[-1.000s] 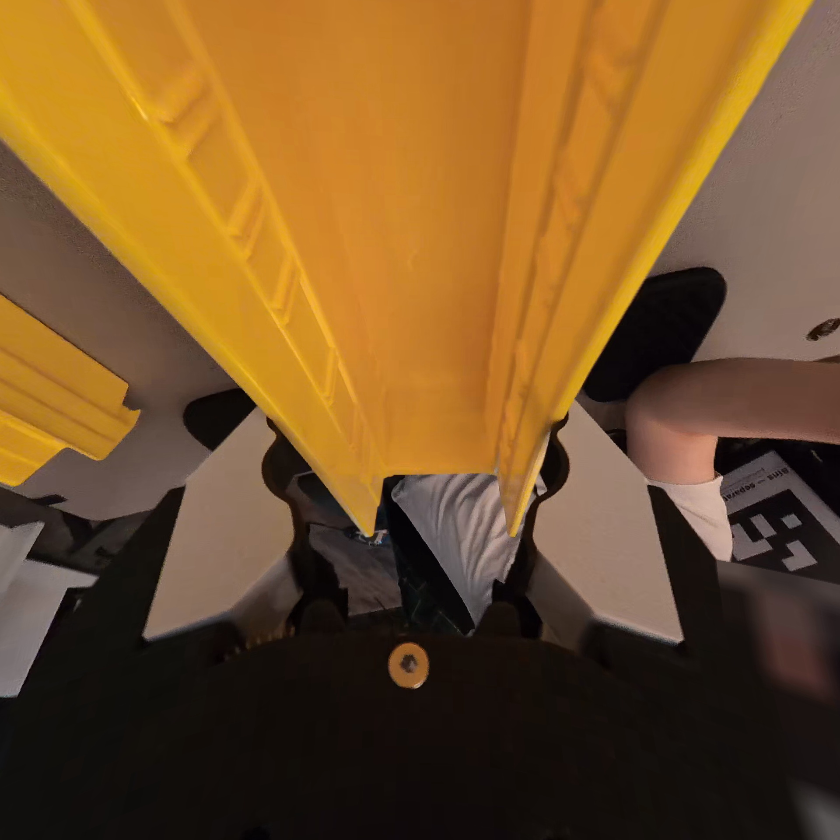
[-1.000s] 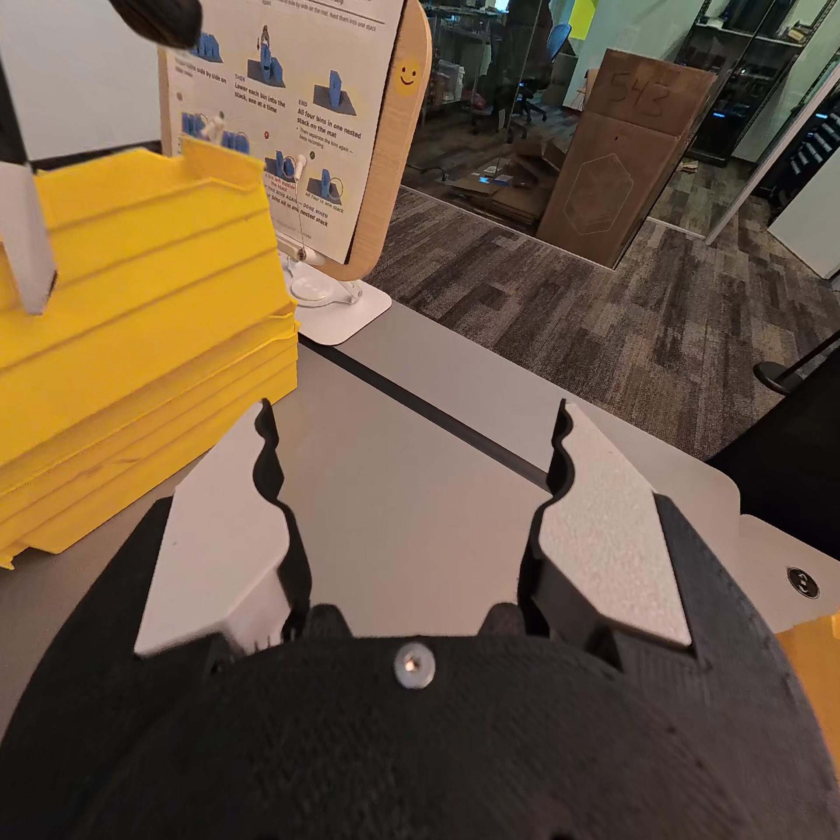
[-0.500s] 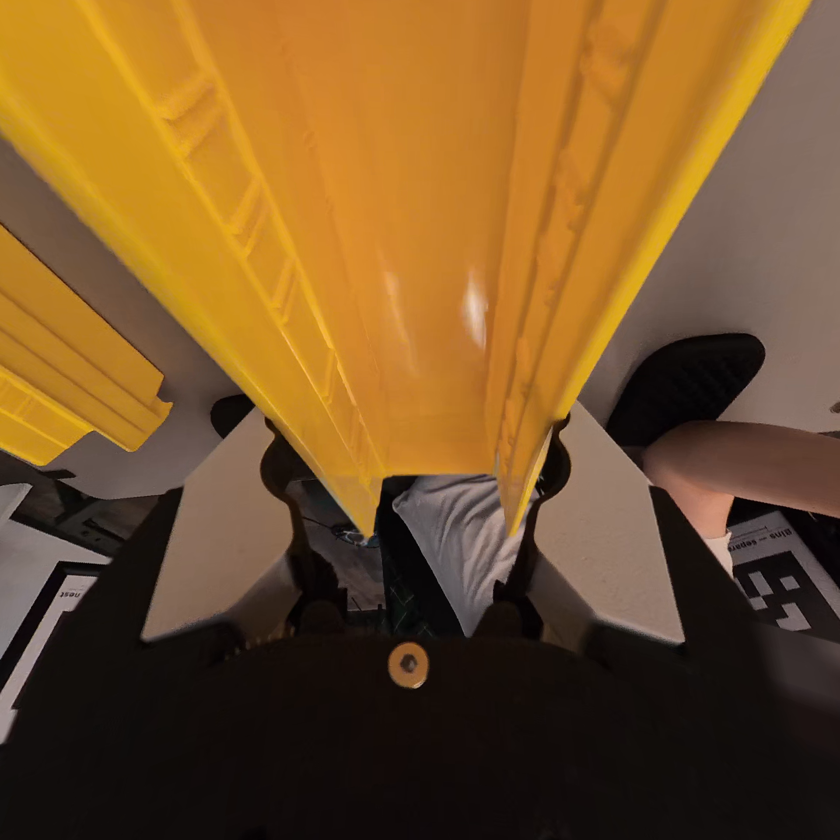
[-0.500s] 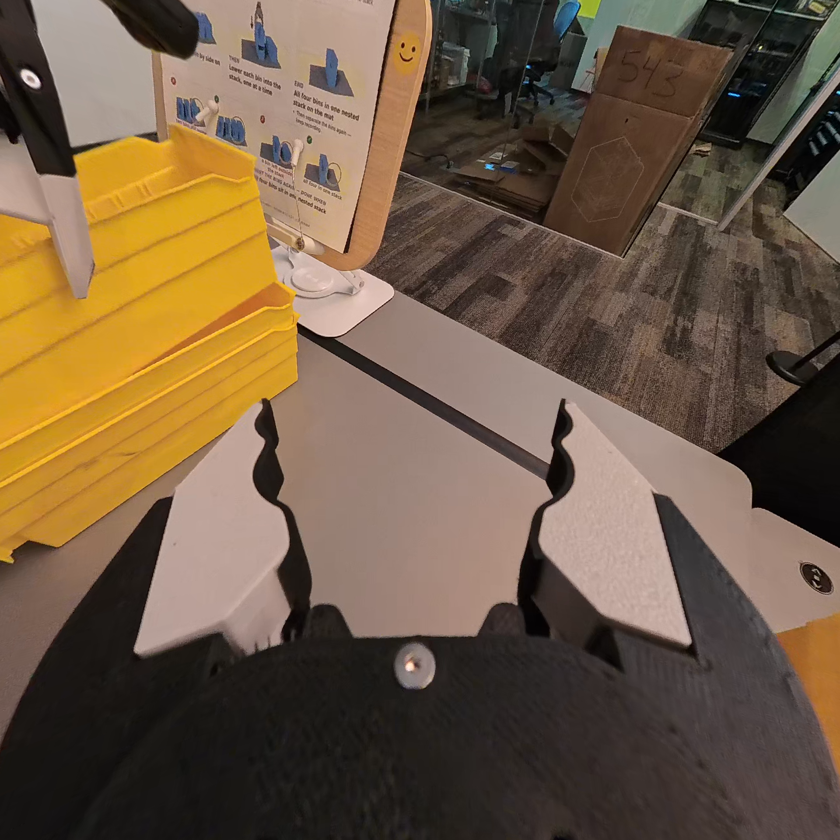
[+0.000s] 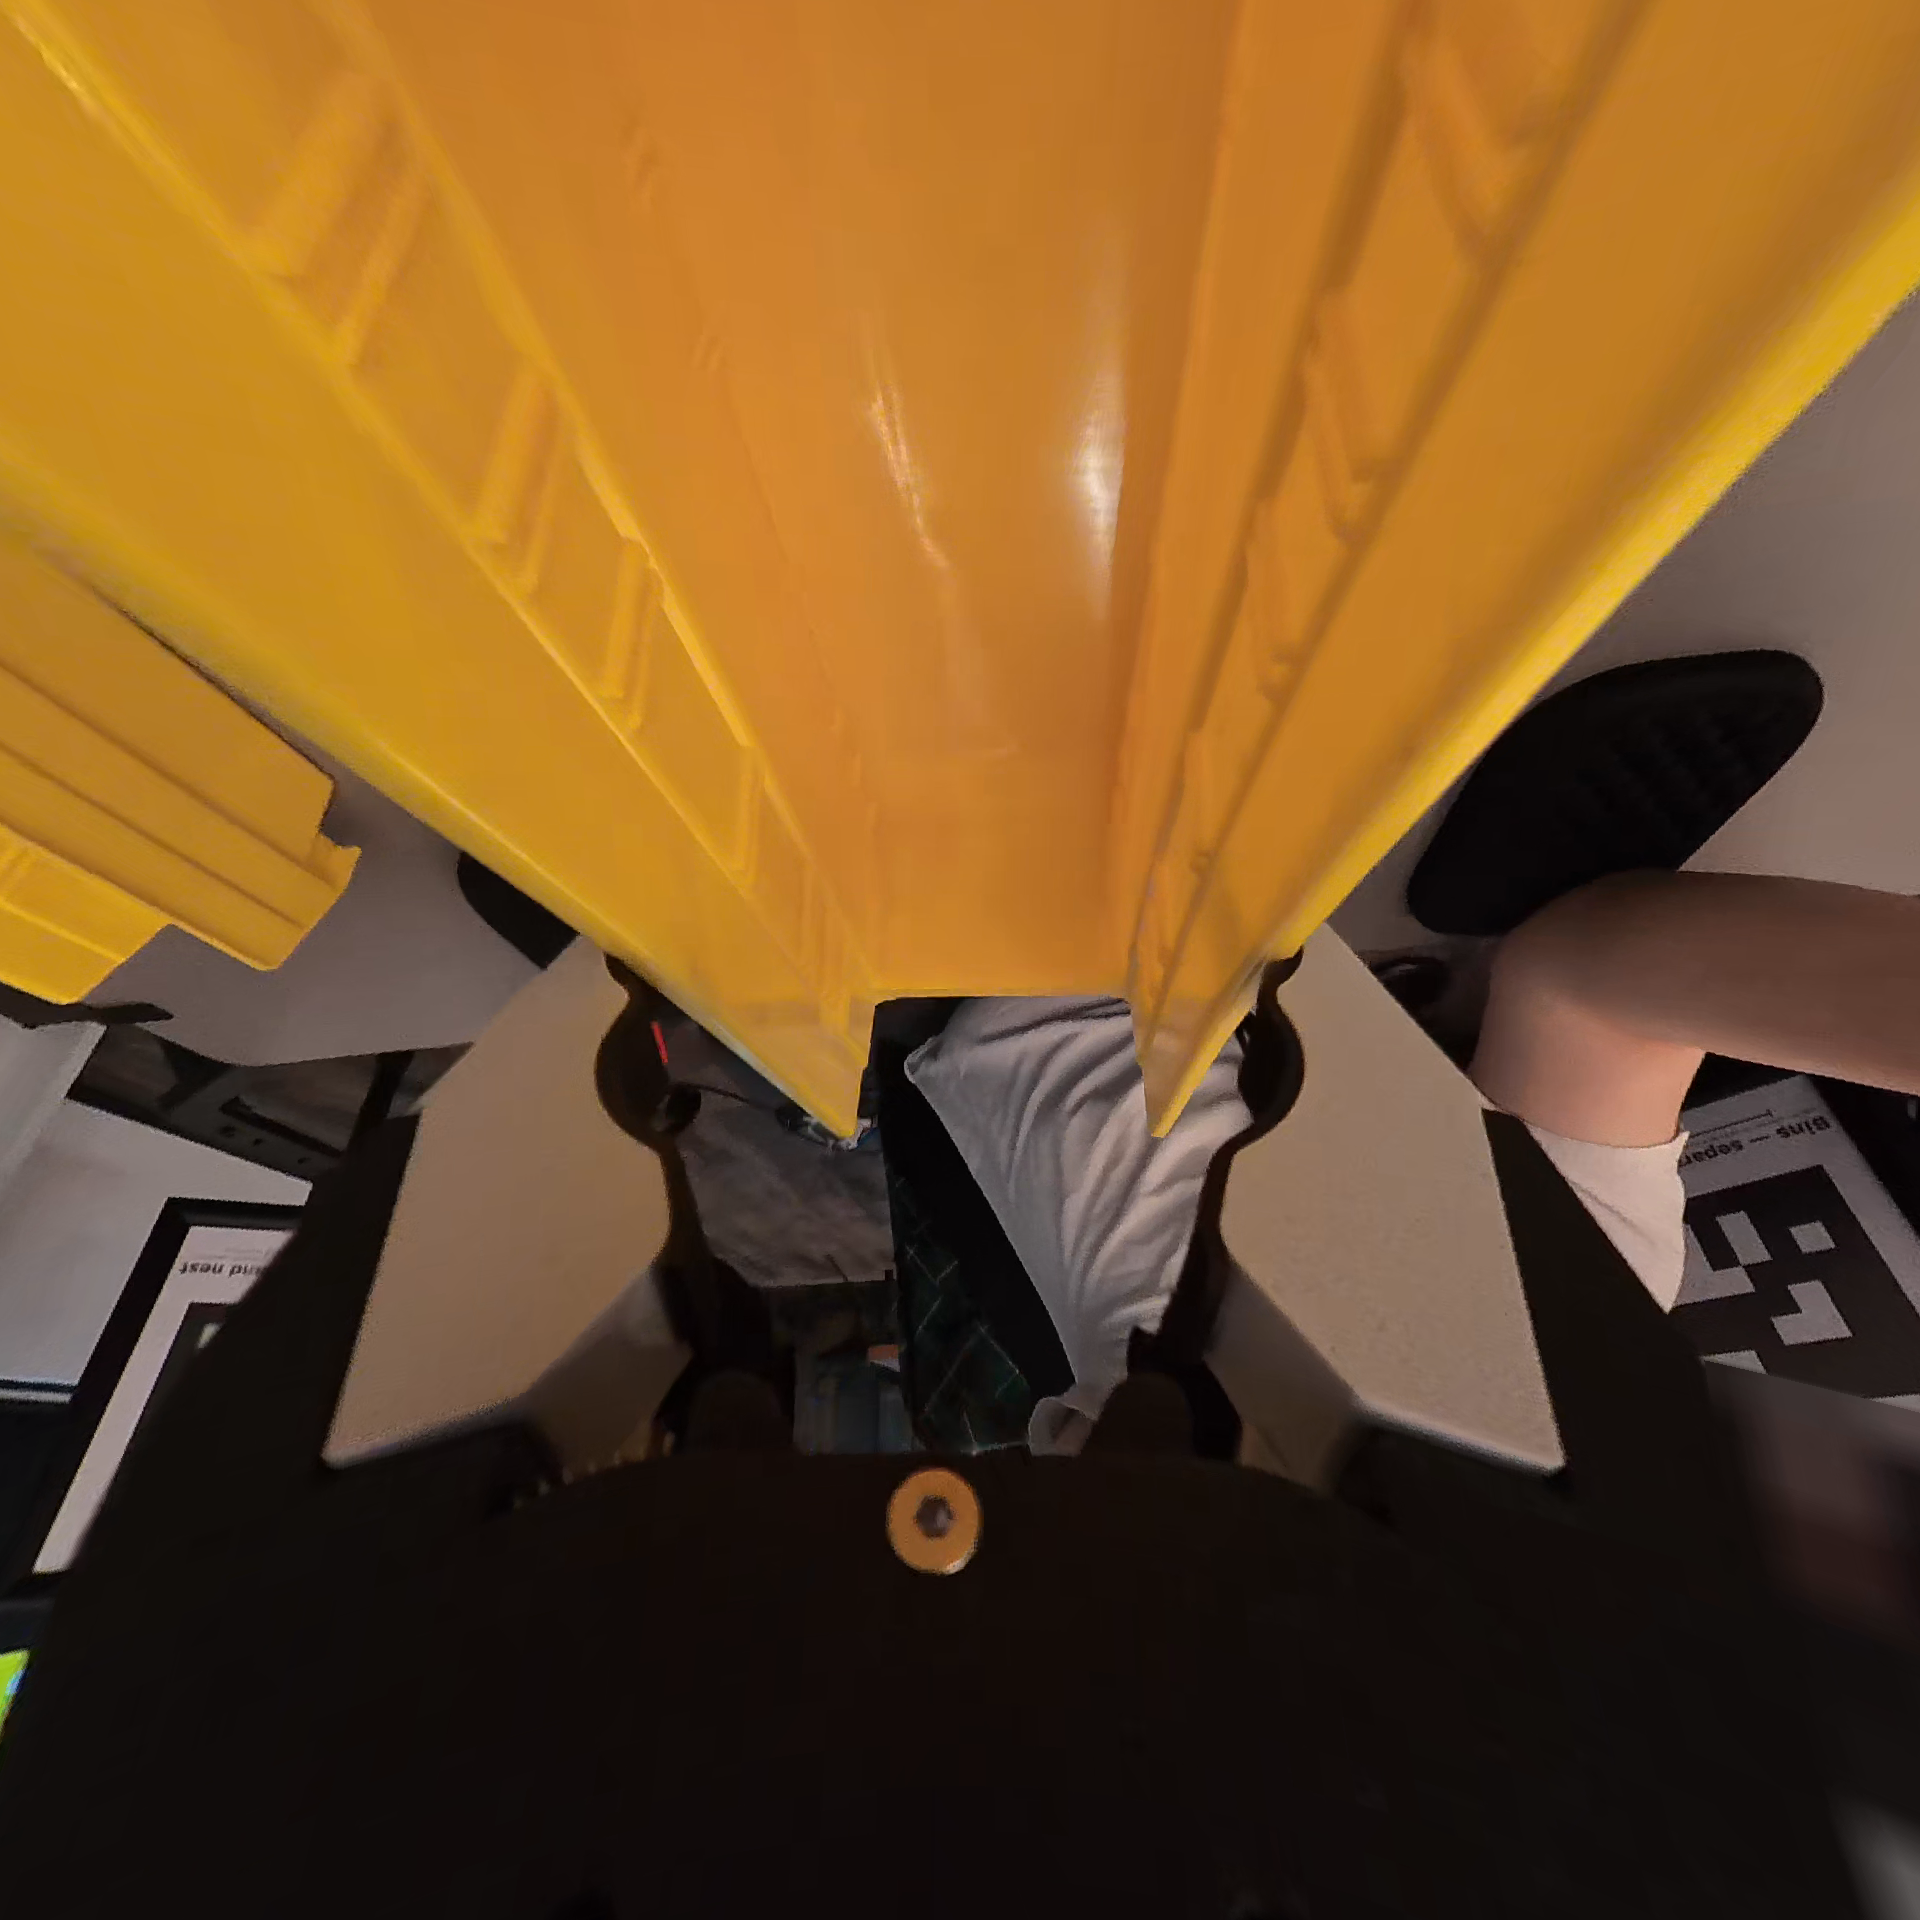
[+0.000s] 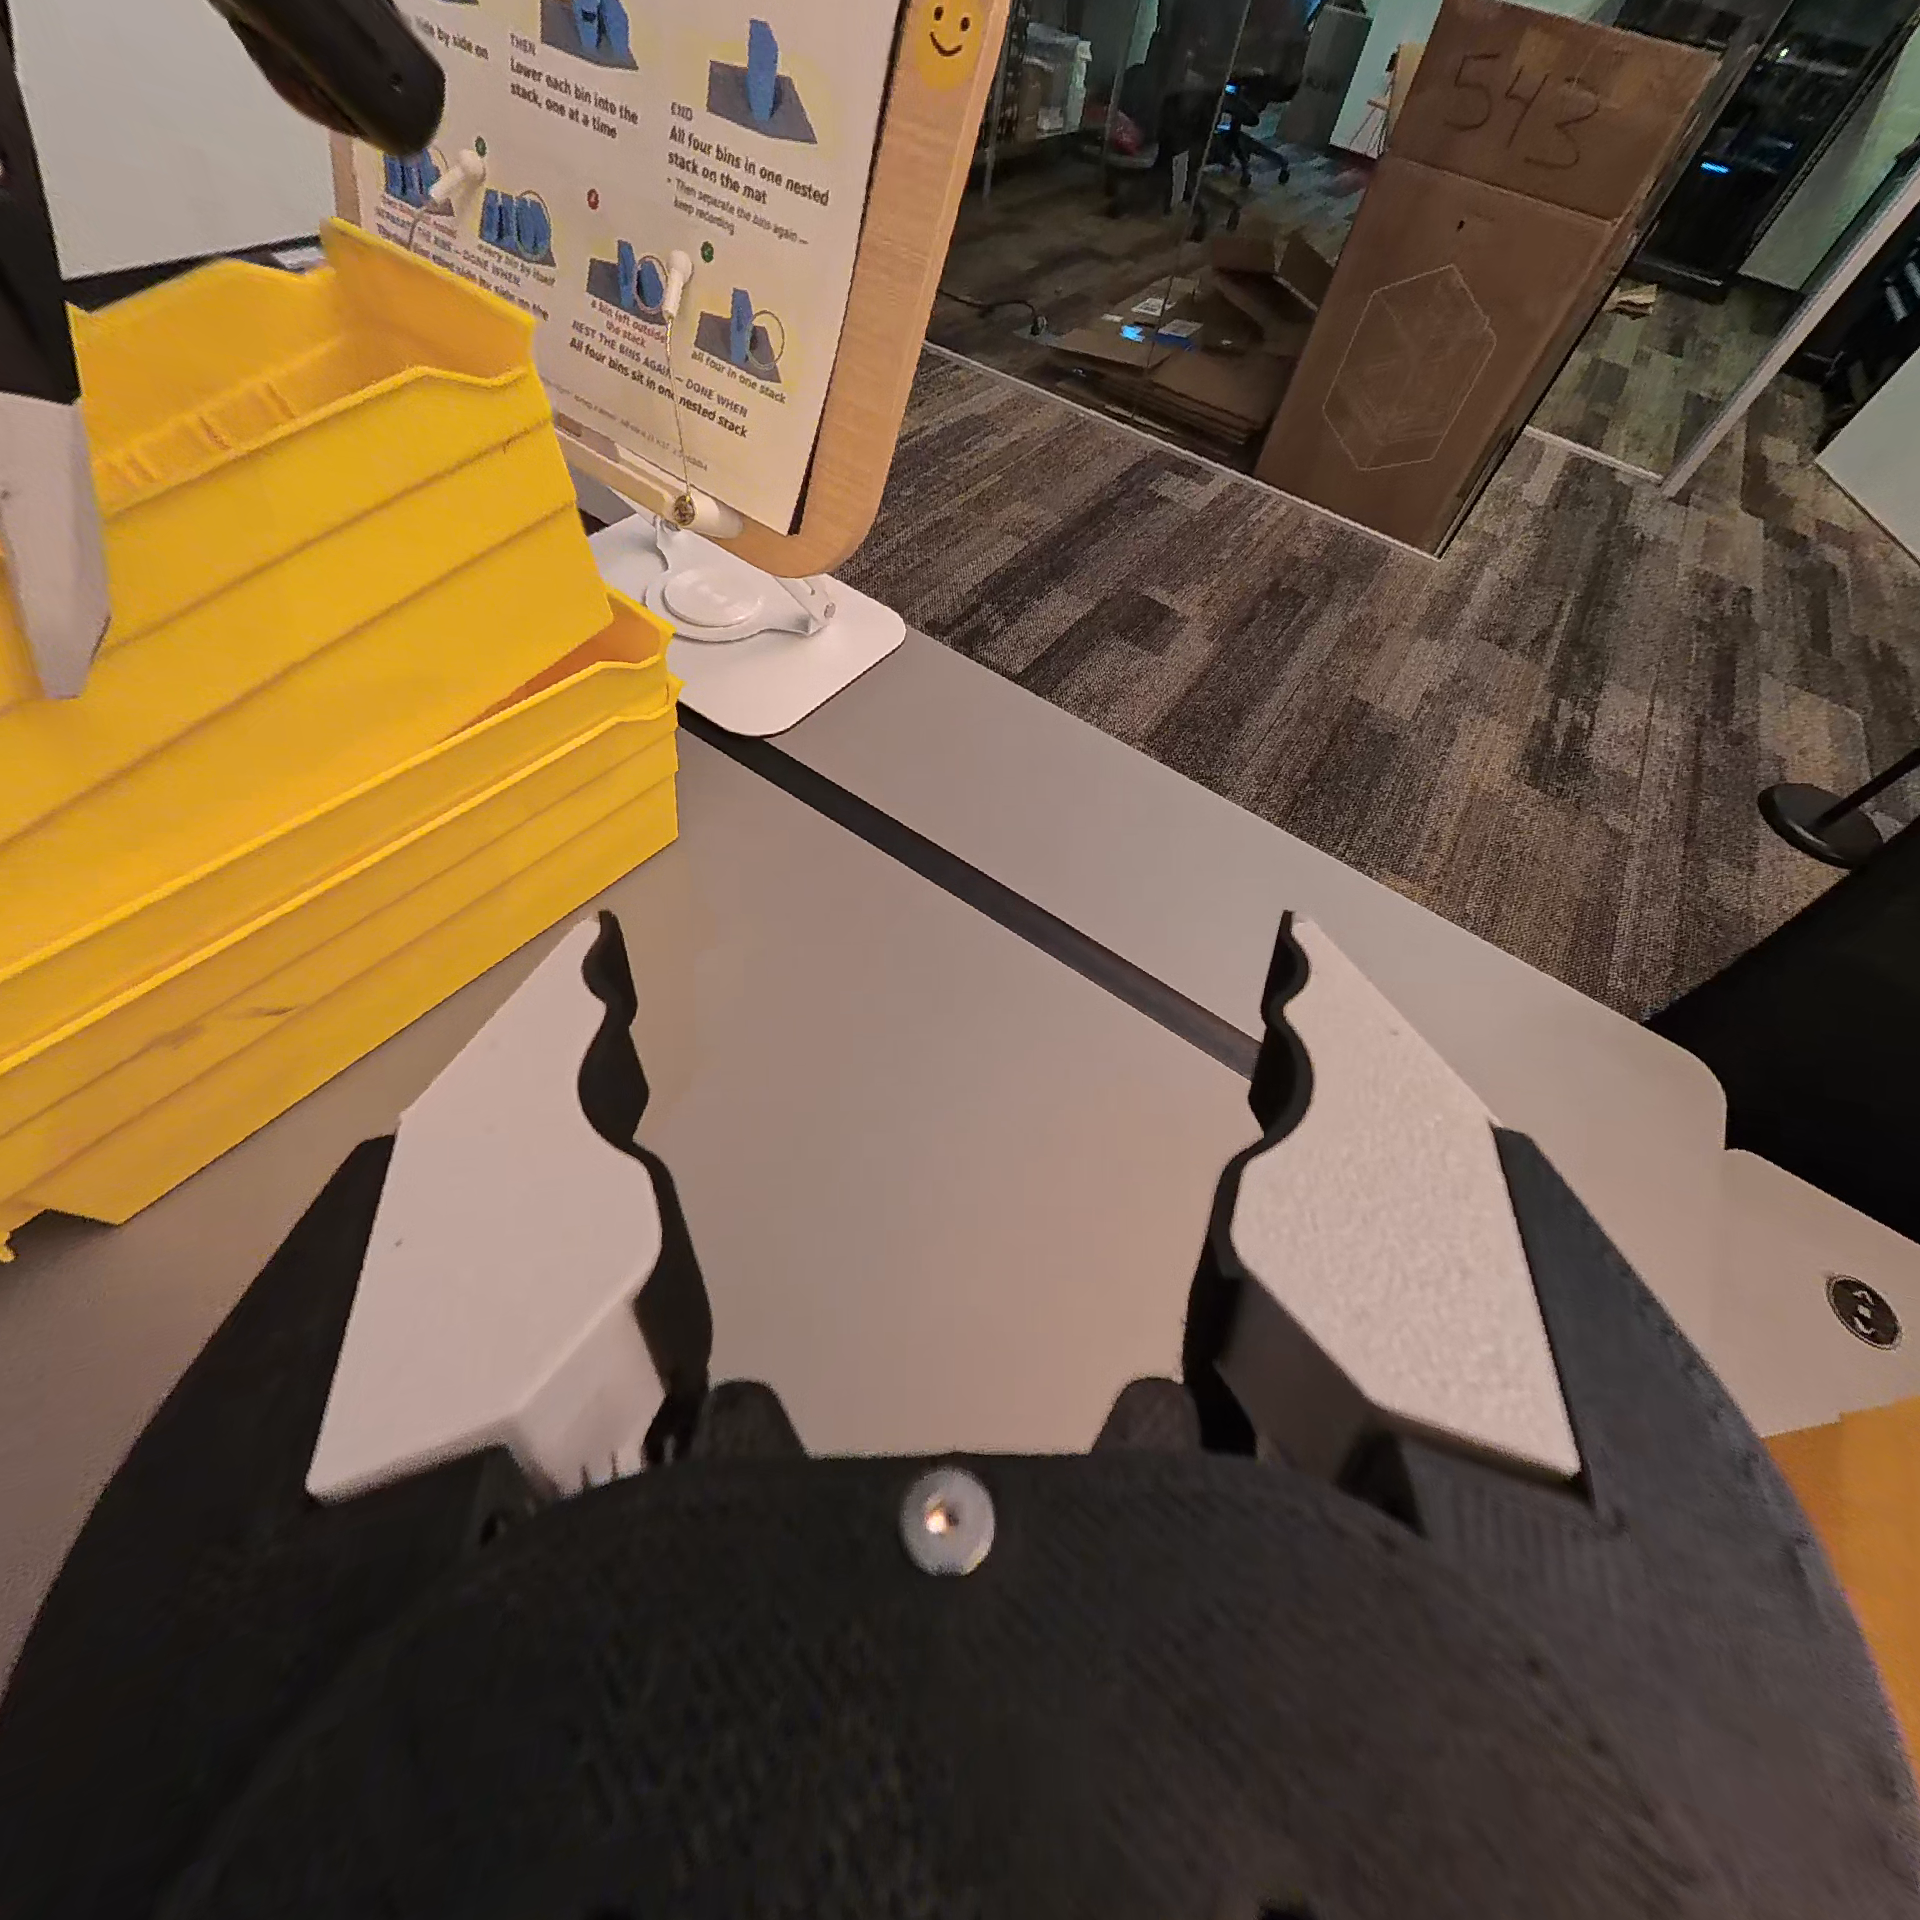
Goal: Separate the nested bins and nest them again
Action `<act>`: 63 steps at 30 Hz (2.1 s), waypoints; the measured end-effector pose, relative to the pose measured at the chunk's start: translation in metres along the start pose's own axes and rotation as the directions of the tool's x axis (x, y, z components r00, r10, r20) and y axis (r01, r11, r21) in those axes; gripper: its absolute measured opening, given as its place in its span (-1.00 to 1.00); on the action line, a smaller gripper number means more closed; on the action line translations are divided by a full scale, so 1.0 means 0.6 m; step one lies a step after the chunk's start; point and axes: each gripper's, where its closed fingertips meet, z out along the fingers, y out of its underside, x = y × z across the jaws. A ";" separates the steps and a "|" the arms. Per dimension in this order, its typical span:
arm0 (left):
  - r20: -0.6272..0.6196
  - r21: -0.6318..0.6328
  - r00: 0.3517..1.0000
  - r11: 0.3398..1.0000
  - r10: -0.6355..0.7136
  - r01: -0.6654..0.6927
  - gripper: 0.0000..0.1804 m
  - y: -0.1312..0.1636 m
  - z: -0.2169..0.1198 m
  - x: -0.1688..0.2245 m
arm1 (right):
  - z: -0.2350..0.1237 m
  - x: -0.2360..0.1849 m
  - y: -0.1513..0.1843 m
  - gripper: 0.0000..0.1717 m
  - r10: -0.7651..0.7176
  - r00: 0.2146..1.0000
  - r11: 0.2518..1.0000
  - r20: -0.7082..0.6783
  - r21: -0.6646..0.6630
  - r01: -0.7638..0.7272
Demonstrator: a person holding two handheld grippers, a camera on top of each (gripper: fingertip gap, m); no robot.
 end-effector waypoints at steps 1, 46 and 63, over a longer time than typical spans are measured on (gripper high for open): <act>0.002 -0.015 1.000 1.000 -0.007 0.007 0.27 0.003 0.003 0.000 | 0.001 0.000 0.001 0.40 -0.002 1.000 1.000 0.000 -0.005 0.002; 0.255 0.519 0.953 0.855 -0.162 0.006 0.67 -0.035 -0.068 -0.389 | 0.038 0.003 0.048 0.40 -0.026 1.000 0.991 0.000 -0.135 0.026; 0.040 0.474 0.974 0.863 -0.222 0.177 0.62 -0.031 0.186 -0.590 | 0.065 -0.007 0.074 0.40 -0.105 0.995 0.969 0.000 -0.224 0.102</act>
